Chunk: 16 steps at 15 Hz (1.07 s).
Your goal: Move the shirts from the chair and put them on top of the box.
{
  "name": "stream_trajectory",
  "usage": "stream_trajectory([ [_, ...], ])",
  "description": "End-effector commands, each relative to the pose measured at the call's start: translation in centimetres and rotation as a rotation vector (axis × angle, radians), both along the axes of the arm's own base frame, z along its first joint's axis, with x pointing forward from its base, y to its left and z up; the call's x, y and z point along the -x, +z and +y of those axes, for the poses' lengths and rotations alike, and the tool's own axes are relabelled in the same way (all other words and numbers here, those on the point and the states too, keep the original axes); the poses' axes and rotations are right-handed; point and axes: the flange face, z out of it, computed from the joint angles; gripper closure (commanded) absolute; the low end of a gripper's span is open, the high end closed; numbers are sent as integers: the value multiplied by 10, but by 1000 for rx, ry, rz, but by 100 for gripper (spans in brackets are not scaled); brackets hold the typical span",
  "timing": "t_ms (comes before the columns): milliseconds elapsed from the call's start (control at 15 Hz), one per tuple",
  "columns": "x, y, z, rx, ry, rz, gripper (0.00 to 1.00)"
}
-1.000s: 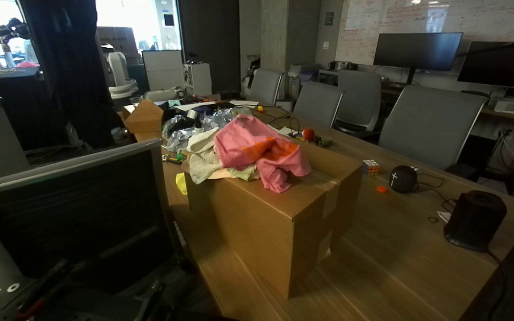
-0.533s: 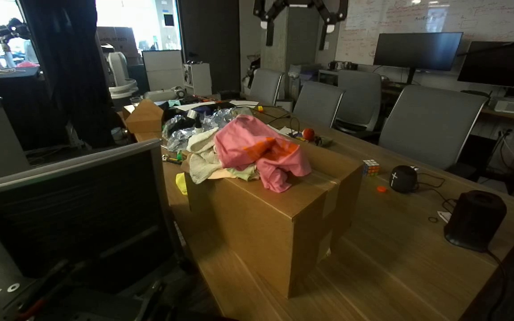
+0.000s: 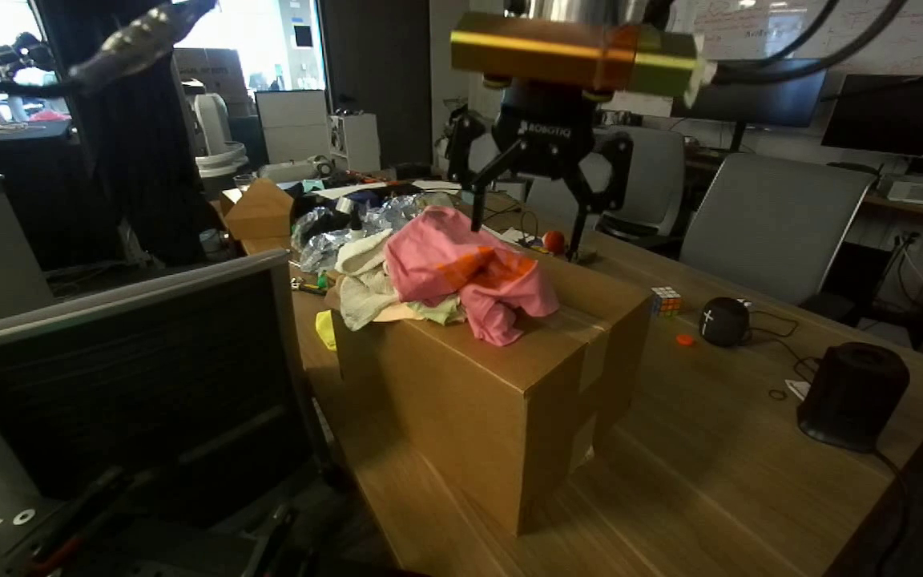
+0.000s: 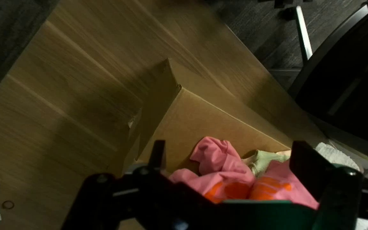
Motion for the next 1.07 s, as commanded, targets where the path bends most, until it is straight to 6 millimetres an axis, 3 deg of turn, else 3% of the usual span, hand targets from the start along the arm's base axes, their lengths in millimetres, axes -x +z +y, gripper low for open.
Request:
stream_trajectory([
  [0,54,-31,21,-6,28,-163,0],
  [200,94,-62,44,-8,41,-230,0],
  [400,122,-78,59,-34,45,-267,0],
  [467,103,-78,43,-47,28,-190,0],
  [667,118,-80,56,-56,32,-230,0],
  [1000,119,-77,56,-52,33,-239,0],
])
